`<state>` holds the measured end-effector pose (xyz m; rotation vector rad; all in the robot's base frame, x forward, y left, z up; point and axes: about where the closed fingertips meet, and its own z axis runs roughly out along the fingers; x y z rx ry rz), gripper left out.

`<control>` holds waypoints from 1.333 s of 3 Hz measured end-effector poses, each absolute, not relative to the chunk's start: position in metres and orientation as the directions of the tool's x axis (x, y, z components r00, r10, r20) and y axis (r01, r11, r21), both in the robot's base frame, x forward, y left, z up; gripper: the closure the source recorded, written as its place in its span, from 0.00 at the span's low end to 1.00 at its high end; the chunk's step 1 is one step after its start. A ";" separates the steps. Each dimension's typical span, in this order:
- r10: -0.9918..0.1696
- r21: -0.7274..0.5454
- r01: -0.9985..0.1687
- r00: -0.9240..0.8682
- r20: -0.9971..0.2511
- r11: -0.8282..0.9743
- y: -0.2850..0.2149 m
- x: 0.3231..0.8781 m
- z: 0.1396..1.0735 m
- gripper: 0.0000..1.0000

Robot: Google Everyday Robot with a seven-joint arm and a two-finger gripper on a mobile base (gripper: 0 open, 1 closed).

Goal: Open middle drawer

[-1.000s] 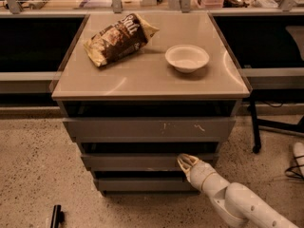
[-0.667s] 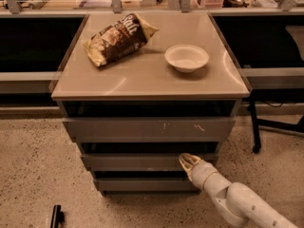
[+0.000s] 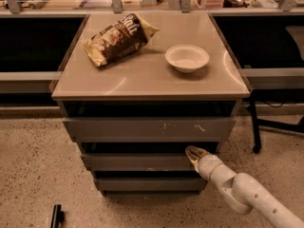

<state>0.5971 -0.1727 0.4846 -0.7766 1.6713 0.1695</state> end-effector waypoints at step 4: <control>-0.449 -0.310 -0.576 -0.112 -0.886 0.756 -0.208 0.658 0.456 1.00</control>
Offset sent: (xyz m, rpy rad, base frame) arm 0.0538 -0.0543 -0.0044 -0.0503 -0.0166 0.0073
